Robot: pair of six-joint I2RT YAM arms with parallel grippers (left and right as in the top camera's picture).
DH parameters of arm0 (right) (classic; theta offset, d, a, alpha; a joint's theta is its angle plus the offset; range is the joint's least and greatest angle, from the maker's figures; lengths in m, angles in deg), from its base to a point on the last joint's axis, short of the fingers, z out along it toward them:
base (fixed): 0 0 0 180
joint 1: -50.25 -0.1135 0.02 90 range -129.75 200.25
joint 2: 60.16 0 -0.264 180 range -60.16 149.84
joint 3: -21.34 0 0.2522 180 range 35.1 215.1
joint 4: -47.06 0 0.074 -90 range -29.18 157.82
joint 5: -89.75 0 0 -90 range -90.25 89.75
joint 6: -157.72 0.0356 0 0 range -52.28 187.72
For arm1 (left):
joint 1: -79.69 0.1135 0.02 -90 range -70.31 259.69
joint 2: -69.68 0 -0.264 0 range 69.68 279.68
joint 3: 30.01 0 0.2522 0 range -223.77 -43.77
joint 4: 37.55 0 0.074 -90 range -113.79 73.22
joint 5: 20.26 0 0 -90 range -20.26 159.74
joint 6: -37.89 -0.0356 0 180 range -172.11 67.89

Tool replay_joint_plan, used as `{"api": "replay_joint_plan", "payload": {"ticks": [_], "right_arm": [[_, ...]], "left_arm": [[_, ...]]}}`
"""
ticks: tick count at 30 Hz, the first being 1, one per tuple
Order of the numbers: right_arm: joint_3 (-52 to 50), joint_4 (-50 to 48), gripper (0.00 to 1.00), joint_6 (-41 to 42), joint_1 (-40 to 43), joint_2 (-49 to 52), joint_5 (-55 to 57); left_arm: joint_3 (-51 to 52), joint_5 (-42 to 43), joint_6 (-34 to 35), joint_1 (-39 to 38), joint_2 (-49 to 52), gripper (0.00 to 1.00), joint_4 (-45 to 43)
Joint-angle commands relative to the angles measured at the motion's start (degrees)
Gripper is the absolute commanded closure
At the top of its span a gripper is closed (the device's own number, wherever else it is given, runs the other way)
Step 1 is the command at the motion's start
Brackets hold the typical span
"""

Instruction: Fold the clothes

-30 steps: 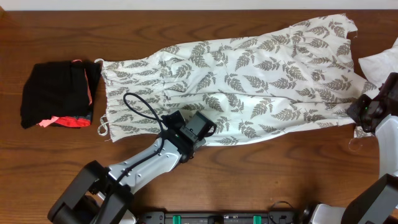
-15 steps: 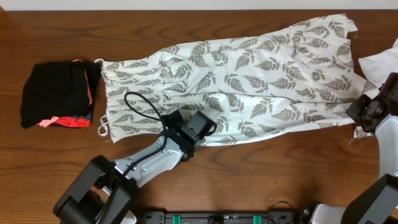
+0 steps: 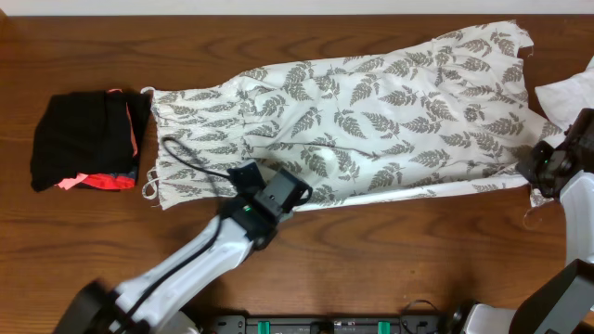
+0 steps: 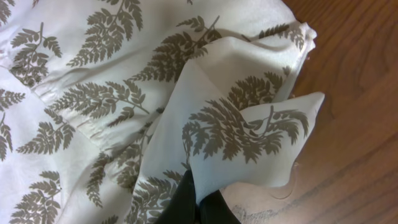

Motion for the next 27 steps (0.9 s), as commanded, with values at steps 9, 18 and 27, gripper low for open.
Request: {"api": "replay_joint_plan", "payload": {"ticks": [9,18,27], "right_arm": [[0.87,-0.28,0.99,-0.61,0.35,-0.81,-2.25],[1.05,-3.82,0.99,-0.61,0.31,-1.44,-2.82],[1.05,-4.98,0.99,-0.63,-0.39,-1.42,-3.06]], "left_arm": [[0.28,-11.37,-1.40,0.39,-9.25,0.94,2.73],[0.28,-13.66,-9.79,3.10,-7.56,0.94,-7.45],[0.28,5.09,-9.86,5.97,-4.72,0.93,-7.26]]}}
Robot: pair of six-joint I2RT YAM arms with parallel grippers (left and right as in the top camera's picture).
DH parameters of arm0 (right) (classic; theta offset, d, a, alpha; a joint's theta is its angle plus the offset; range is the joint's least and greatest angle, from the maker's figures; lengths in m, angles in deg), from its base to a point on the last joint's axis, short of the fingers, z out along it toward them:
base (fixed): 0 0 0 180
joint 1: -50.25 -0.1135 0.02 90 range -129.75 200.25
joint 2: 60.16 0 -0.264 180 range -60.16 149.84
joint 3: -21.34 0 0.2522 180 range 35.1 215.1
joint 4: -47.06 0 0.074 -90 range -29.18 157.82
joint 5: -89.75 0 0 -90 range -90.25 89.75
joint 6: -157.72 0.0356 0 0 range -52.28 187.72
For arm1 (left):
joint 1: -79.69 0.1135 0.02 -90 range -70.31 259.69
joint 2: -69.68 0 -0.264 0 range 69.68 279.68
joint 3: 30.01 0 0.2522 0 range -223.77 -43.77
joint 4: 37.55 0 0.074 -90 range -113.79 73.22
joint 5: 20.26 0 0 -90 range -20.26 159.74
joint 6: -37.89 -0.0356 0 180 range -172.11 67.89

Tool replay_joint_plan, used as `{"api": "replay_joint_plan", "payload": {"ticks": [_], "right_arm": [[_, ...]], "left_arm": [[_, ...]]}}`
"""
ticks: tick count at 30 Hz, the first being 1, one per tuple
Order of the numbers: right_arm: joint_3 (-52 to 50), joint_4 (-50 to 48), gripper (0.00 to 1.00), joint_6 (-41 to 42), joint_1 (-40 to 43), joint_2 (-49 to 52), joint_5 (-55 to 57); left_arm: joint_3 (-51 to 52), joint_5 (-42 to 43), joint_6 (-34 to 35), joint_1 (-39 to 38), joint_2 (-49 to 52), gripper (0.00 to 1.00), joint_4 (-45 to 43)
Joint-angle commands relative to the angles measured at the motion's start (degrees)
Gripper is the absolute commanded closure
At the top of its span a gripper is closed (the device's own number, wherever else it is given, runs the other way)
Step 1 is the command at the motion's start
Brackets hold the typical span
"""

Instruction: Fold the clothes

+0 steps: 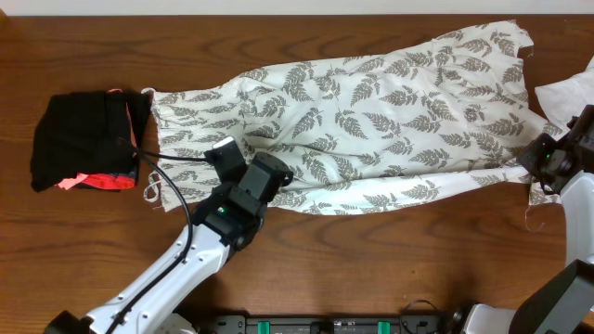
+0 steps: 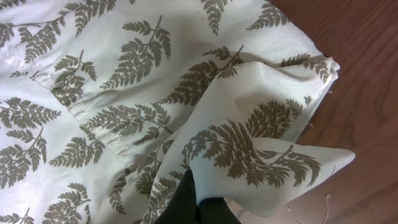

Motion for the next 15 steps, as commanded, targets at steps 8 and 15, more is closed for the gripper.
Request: {"api": "replay_joint_plan", "payload": {"ticks": [8,15], "right_arm": [[1.03,0.46,0.99,-0.61,-0.37,-1.29,-0.09],[1.03,1.31,0.99,-0.61,-0.37,-1.29,-0.13]], "left_arm": [[0.11,22.36,7.78,0.13,0.33,0.73,7.28],[0.57,19.10,12.26,0.13,1.16,0.59,9.29]]}}
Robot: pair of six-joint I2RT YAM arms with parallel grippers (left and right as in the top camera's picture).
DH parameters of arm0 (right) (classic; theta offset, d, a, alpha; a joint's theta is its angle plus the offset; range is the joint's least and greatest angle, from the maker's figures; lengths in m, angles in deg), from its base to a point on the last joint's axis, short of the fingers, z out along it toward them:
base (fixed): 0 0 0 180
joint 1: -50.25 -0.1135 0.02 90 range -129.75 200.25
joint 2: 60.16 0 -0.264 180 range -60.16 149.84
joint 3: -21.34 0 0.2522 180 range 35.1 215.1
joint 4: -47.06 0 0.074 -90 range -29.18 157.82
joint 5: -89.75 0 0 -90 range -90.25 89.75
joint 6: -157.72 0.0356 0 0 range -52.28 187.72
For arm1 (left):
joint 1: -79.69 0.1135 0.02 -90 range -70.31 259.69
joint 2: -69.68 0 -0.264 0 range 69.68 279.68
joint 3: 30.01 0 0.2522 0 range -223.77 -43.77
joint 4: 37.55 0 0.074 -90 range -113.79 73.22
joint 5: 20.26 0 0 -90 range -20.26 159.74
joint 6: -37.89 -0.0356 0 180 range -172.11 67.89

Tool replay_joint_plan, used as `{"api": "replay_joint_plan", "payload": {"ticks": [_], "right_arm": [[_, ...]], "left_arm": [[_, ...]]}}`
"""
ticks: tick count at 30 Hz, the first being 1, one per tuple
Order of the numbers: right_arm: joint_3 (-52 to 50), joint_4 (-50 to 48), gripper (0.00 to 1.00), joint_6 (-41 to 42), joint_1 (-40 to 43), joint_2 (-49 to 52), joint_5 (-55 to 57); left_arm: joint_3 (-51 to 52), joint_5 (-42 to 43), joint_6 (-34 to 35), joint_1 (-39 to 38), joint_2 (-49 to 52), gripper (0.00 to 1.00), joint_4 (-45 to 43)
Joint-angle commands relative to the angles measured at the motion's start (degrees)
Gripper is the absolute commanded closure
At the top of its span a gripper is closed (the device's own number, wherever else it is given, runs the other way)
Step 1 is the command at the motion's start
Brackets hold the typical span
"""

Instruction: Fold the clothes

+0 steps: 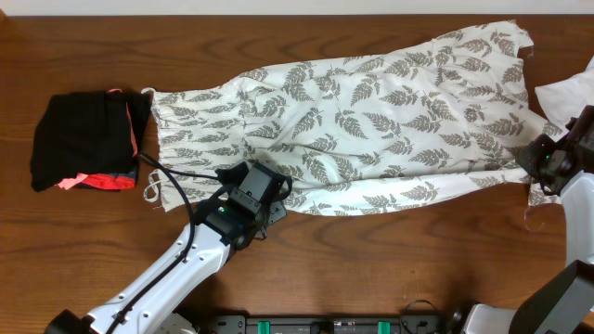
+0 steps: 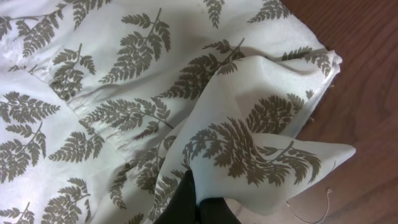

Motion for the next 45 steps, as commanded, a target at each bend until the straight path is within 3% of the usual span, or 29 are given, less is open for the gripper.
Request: {"api": "replay_joint_plan", "payload": {"ticks": [1,6,18,19,20,21,35,45], "right_arm": [[1.03,0.26,0.99,-0.61,-0.37,-1.22,0.17],[1.03,0.35,0.99,-0.61,-0.37,-1.22,0.17],[1.03,0.33,0.99,-0.61,-0.37,-1.22,0.17],[1.03,0.33,0.99,-0.63,-0.37,-1.22,0.22],[1.03,0.33,0.99,-0.63,-0.37,-1.22,0.22],[1.03,0.33,0.99,-0.63,-0.37,-1.22,0.22],[1.03,0.39,0.99,-0.63,-0.37,-1.22,0.22],[1.03,0.42,0.99,-0.63,-0.37,-1.22,0.20]], "left_arm": [[0.50,-1.25,4.50,0.13,1.55,0.59,-0.15],[0.50,-1.49,6.19,0.13,7.43,0.48,-3.82],[0.50,-2.62,8.26,2.51,19.19,0.46,-15.74],[0.50,-2.60,8.24,2.99,19.30,0.52,-15.93],[0.50,-2.60,8.22,3.39,19.30,0.68,-15.91],[0.50,-2.58,7.78,3.82,19.28,0.94,-15.91],[0.48,1.14,3.08,5.33,12.11,0.94,-14.93],[0.48,-8.72,1.38,5.33,-0.79,0.94,-7.06]]}}
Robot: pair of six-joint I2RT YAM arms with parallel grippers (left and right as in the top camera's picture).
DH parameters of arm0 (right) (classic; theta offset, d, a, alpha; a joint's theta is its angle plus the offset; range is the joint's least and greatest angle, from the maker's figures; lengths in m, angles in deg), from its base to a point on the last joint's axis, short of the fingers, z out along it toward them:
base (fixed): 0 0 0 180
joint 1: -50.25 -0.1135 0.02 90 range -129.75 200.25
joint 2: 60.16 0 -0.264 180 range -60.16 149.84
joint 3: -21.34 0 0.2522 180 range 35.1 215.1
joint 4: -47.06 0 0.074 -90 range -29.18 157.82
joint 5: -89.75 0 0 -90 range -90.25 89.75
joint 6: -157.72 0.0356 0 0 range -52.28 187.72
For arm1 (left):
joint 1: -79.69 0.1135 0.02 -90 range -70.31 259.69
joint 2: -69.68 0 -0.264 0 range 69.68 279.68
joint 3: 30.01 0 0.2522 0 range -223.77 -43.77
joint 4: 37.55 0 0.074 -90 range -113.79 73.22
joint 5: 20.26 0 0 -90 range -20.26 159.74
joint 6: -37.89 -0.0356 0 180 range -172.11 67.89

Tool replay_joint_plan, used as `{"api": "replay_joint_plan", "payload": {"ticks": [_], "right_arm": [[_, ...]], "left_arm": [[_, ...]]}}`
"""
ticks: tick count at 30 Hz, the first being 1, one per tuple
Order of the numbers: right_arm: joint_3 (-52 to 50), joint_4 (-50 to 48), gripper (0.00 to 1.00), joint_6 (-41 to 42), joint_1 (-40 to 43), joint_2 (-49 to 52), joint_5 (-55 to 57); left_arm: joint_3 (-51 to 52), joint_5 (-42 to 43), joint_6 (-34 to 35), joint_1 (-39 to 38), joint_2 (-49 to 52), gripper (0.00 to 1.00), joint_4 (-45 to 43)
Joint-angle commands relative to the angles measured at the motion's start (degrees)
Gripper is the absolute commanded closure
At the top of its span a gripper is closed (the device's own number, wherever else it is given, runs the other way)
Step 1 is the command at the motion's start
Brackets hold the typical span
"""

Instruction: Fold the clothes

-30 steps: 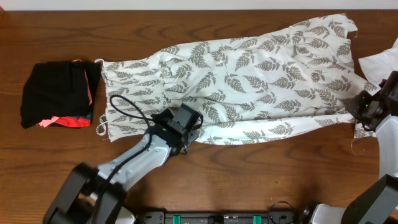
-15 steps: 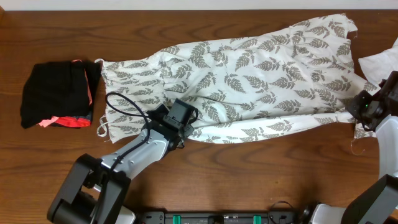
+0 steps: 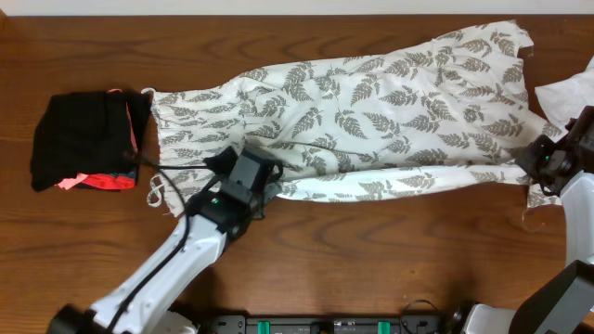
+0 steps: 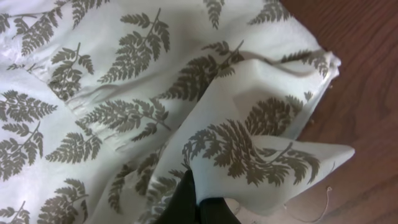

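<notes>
A white fern-print garment (image 3: 371, 102) lies spread across the table from left to right. My left gripper (image 3: 252, 176) sits at the garment's near edge, left of middle. Its fingers are hidden under the wrist, and the hem bunches up against it. My right gripper (image 3: 540, 172) is at the garment's near right corner. In the right wrist view the dark fingers (image 4: 186, 199) are shut on a raised fold of the fern cloth (image 4: 249, 143), which peaks up off the wood.
A folded pile of black clothes (image 3: 83, 139) with a pink edge lies at the far left, close to the garment's left end. Another white cloth (image 3: 568, 93) pokes in at the right edge. Bare brown tabletop (image 3: 390, 250) runs along the near side.
My left gripper has moved a little left and away from me with the near hem. That edge now lies higher and straighter. The right gripper still holds its corner, hardly moved.
At first the left gripper was at the near hem further right and nearer, with the garment lying wider. It then stood further in, came back slightly, and is now further in again. The near edge has drawn inward. The right gripper has held the corner throughout.
</notes>
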Motion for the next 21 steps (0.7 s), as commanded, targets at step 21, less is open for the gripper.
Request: {"api": "replay_joint_plan", "payload": {"ticks": [21], "right_arm": [[1.44,1.70,0.99,-0.63,-0.68,-5.07,1.16]], "left_arm": [[0.33,-13.94,0.37,0.31,-12.94,0.94,11.23]]}}
